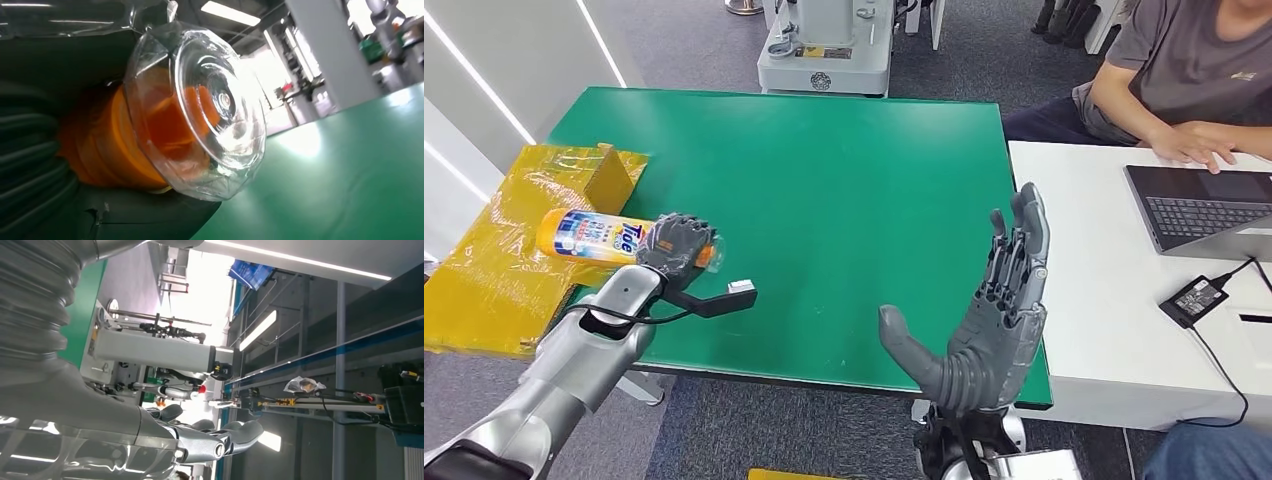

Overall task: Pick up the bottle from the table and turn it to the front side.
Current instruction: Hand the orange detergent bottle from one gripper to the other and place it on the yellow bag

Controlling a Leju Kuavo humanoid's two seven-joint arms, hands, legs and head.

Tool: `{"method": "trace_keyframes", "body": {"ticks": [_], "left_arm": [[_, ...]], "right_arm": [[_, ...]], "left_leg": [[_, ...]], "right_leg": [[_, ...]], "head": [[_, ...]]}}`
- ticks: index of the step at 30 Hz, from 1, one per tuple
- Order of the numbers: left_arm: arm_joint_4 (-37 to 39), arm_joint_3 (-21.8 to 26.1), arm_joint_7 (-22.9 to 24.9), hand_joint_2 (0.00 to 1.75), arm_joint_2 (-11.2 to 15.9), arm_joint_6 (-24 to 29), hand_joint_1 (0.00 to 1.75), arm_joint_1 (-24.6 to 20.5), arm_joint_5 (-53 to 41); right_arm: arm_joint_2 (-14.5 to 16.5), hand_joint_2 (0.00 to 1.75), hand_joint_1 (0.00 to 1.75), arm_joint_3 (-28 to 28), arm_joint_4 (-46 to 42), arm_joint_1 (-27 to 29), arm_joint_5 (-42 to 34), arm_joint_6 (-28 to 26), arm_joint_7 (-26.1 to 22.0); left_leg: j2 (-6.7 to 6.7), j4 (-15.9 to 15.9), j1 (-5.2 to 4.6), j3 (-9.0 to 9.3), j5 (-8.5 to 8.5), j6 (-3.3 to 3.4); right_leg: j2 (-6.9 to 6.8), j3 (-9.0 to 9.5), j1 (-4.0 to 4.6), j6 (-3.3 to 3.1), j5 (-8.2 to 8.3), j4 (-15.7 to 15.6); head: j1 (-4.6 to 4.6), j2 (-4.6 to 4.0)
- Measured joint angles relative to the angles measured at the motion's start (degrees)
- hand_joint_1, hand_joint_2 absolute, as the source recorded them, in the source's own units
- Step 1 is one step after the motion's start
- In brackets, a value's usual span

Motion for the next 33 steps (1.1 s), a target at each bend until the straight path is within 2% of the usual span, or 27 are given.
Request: {"method": "trace_keyframes", "body": {"ticks": [4, 12, 25, 33], "left_arm": [[0.98, 0.07, 2.0, 1.75, 1.86, -1.09, 1.75, 0.0, 0.18], [1.71, 0.17, 1.51, 1.75, 4.29, 0.9, 1.75, 0.08, -0.34], [2.26, 0.16, -2.9, 1.75, 4.53, 2.45, 1.75, 0.84, -2.67], [2.3, 0.17, -7.31, 1.75, 4.47, 3.95, 1.75, 0.75, -3.17]], "right_arm": [[0.0, 1.75, 0.0, -0.11, -0.57, 0.83, 0.8, 0.0, 0.0], [0.0, 1.75, 0.0, -0.18, -0.96, 1.15, 0.49, 0.0, 0.0], [0.02, 1.75, 0.0, -0.1, -0.87, 0.41, -0.47, 0.0, 0.0], [0.02, 1.75, 0.0, 0.58, -0.61, -0.74, -1.63, 0.0, 0.01]], "left_leg": [[0.01, -0.01, 0.0, 0.0, 0.01, -0.02], [-0.01, -0.02, 0.0, -0.01, 0.02, -0.03], [-0.01, -0.02, 0.0, -0.01, 0.02, -0.03], [-0.01, -0.02, 0.0, 0.0, 0.05, -0.07]], "right_leg": [[0.01, -0.01, 0.0, 0.0, 0.0, 0.0], [-0.01, 0.0, 0.0, -0.02, 0.01, 0.0], [-0.01, -0.01, 0.0, -0.06, 0.03, 0.0], [-0.01, -0.02, 0.0, -0.08, 0.05, 0.0]], "head": [[0.0, 0.0], [0.01, 0.0], [0.01, 0.0], [0.01, 0.0]]}}
